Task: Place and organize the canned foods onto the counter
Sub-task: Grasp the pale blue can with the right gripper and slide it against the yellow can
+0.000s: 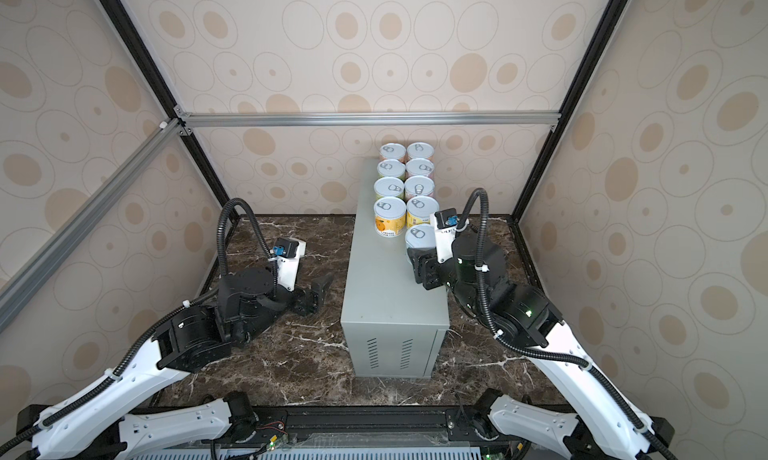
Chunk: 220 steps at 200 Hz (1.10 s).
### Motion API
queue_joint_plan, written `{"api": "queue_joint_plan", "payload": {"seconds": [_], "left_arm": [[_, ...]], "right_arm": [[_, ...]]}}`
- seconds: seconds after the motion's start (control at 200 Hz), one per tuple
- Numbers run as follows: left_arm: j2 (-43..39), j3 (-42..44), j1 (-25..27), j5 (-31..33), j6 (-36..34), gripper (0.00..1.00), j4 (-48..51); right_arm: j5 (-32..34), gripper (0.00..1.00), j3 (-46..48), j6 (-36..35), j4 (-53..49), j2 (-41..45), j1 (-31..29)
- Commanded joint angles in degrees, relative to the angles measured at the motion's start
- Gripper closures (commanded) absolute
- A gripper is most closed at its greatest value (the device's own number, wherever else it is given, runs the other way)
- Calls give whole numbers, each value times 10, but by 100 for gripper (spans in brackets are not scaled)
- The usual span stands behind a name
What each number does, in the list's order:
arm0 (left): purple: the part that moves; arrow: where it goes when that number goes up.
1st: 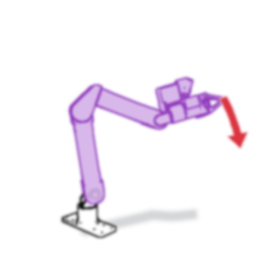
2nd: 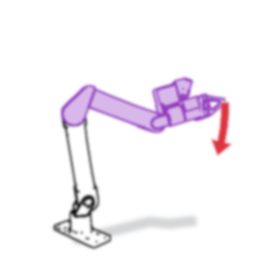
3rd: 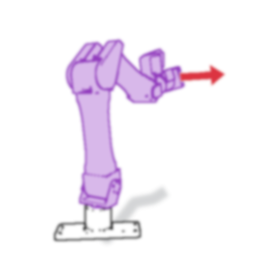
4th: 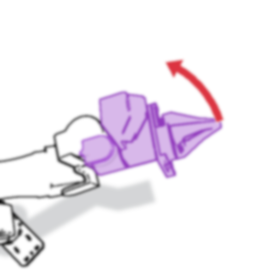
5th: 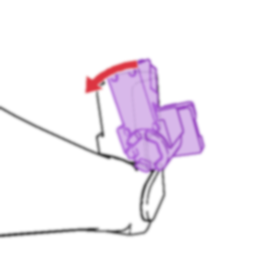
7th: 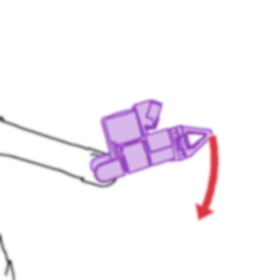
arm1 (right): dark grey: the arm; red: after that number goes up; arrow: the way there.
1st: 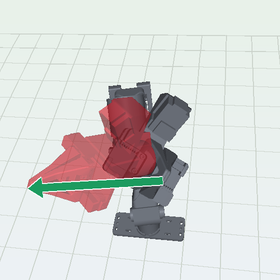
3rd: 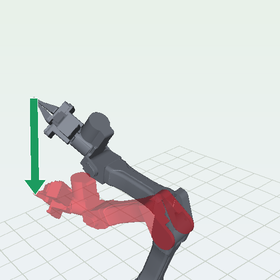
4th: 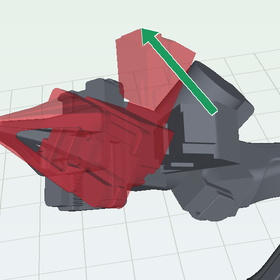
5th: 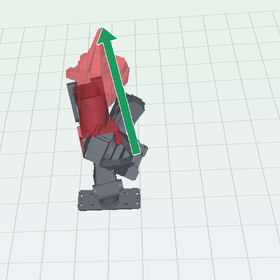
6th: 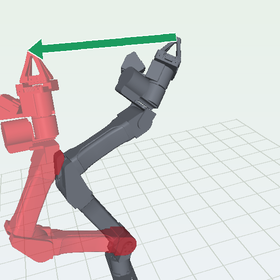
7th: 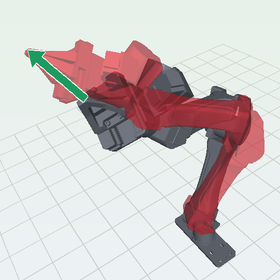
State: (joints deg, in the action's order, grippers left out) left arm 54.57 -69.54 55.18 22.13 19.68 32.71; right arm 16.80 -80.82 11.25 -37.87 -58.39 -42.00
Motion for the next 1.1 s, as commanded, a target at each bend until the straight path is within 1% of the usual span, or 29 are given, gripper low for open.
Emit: {"api": "queue_joint_plan", "payload": {"seconds": [0.0,0.265,0.815,1.095], "left_arm": [[-8,2,-10,-10,-5,19,-13],[-10,6,-24,-22,-8,19,-15],[-12,13,-42,-42,-9,19,-20],[-15,16,-46,-45,-10,19,-19]], "right_arm": [[17,33,-11,-5,-2,-9,2],[38,33,-14,10,3,-14,14],[10,32,-22,25,3,-35,29],[9,31,-26,28,3,-42,31]]}}
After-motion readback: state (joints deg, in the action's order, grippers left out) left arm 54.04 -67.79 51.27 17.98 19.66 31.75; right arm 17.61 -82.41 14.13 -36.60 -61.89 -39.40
